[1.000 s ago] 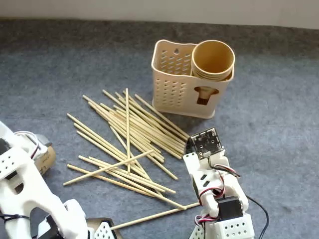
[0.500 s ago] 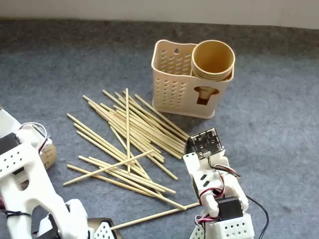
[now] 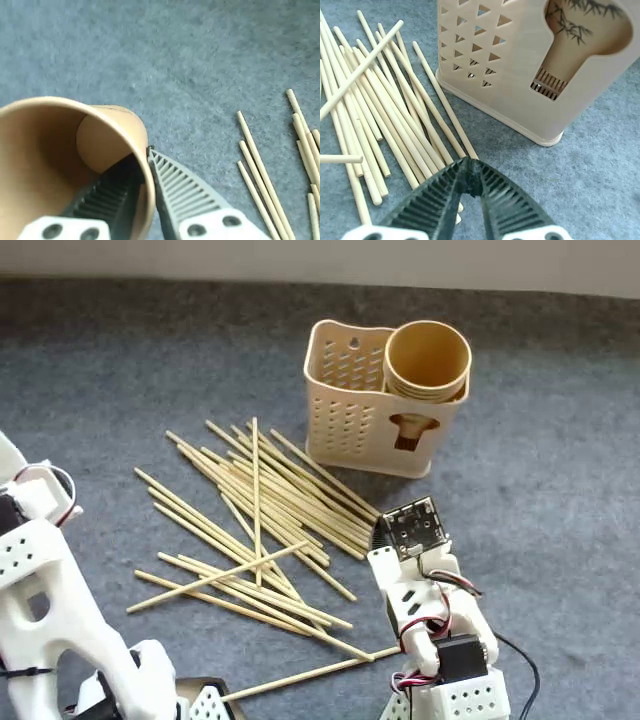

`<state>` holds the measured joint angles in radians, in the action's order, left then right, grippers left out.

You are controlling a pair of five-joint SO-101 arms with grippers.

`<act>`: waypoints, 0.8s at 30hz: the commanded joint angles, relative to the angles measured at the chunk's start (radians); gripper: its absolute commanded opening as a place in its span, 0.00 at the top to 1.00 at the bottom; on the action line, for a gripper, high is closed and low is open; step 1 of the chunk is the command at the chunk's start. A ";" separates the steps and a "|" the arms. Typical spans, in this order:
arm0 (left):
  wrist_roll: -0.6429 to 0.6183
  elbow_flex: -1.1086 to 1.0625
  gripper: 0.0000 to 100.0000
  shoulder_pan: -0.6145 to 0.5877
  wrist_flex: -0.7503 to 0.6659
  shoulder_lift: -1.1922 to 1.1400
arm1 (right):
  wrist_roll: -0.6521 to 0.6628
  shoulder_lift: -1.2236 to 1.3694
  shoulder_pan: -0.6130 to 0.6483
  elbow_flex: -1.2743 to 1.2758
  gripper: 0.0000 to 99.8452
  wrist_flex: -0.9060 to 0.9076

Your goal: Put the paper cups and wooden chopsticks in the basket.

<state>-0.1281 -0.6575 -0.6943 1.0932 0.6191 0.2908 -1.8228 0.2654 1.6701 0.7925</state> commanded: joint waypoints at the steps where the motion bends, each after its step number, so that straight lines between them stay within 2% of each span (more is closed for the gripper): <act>1: 0.233 0.147 0.99 0.068 -0.009 0.028 | 0.014 -0.004 0.012 0.099 0.99 0.016; 8: 0.269 0.360 0.99 0.257 0.084 0.028 | 0.014 -0.002 0.012 0.099 0.99 0.016; 15: 0.269 0.607 0.99 0.533 0.175 0.019 | 0.014 -0.002 0.010 0.099 0.99 0.016; 24: 0.269 0.688 0.99 0.851 0.169 0.018 | 0.014 -0.002 0.007 0.099 0.99 0.016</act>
<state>0.1358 -0.0238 0.0146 1.2666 0.6191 0.2908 -1.8228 0.2670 1.6701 0.7925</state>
